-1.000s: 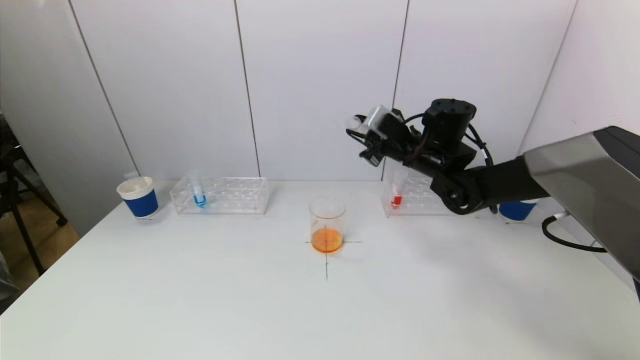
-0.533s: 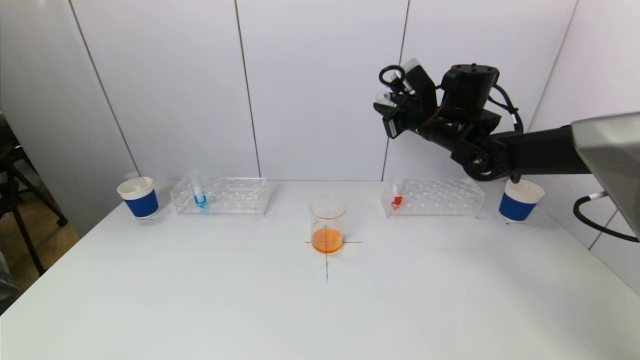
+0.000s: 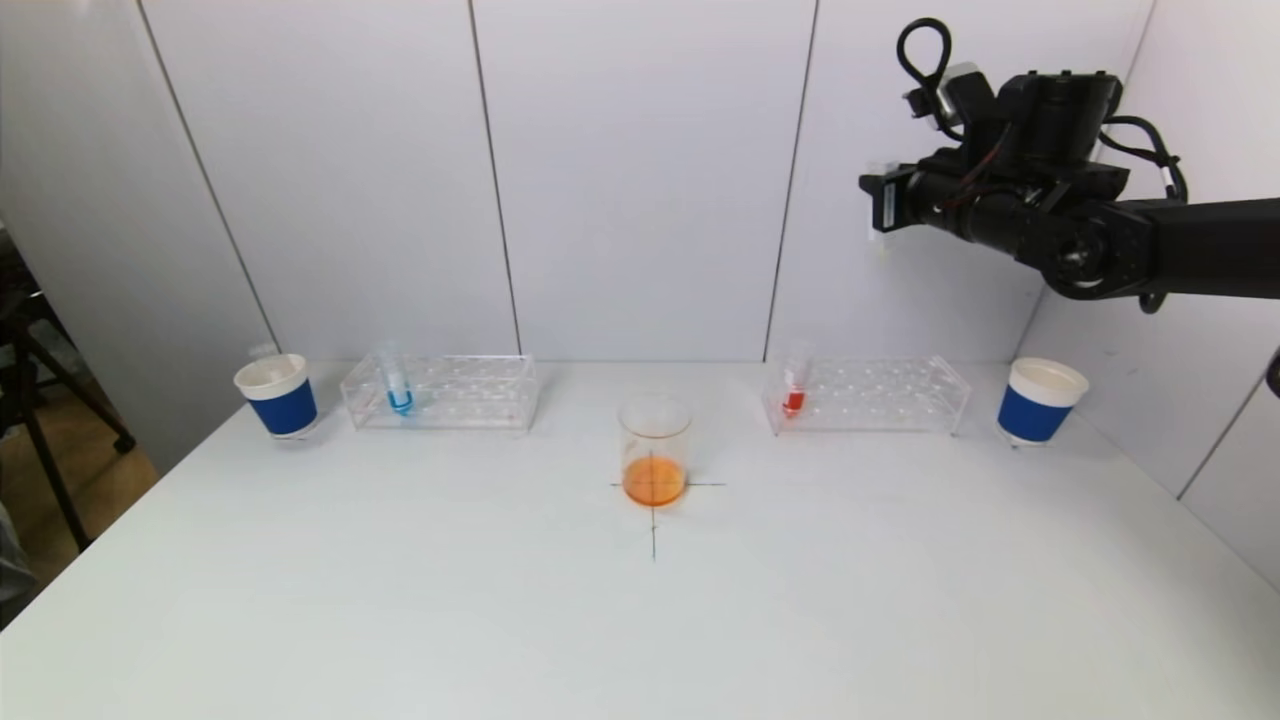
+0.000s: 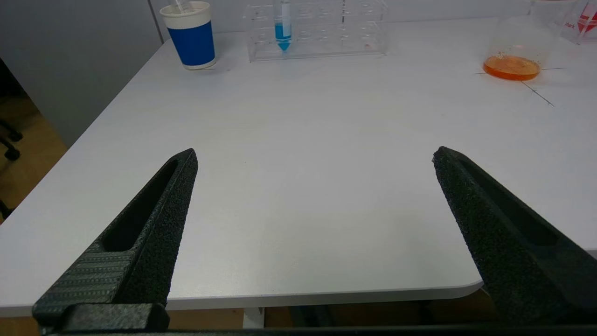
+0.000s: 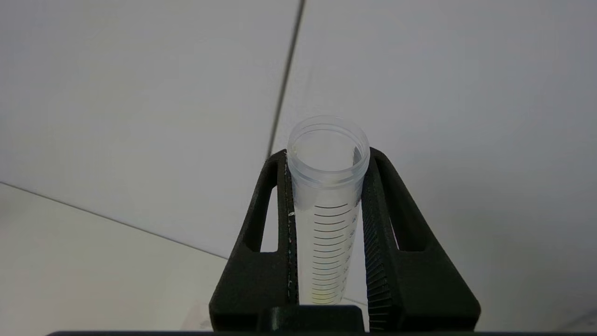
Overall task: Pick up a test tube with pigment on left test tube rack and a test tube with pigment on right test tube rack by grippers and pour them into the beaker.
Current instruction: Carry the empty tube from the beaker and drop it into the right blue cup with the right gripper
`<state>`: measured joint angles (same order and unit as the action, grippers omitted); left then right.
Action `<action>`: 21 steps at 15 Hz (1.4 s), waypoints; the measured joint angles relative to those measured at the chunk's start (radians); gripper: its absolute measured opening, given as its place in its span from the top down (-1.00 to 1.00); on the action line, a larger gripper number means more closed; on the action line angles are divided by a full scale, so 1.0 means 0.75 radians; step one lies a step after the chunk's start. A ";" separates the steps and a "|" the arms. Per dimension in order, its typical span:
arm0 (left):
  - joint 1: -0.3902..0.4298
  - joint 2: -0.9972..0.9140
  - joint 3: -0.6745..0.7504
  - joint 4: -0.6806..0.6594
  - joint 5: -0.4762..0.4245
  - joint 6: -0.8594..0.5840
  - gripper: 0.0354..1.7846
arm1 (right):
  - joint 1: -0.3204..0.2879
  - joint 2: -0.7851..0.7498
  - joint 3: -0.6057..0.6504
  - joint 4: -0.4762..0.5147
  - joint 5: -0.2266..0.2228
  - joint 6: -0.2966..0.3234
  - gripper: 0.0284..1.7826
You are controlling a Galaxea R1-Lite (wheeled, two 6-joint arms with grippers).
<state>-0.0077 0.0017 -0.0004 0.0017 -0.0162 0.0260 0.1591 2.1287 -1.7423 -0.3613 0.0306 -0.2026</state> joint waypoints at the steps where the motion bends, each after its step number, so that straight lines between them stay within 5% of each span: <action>1: 0.000 0.000 0.001 0.000 0.001 0.000 -0.98 | -0.028 -0.013 0.000 0.029 -0.012 0.031 0.51; 8: 0.000 0.000 0.001 0.000 0.000 0.000 -0.98 | -0.256 -0.044 0.011 0.139 -0.035 0.172 0.51; 14: 0.000 0.000 0.001 0.000 0.000 0.000 -0.98 | -0.437 -0.031 0.092 0.140 -0.032 0.212 0.51; 21: 0.000 0.000 0.001 0.000 0.000 0.000 -0.98 | -0.525 0.013 0.205 0.118 -0.031 0.241 0.51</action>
<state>-0.0077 0.0017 0.0000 0.0017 -0.0162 0.0260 -0.2343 2.1387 -1.5885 -0.2726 0.0077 -0.0219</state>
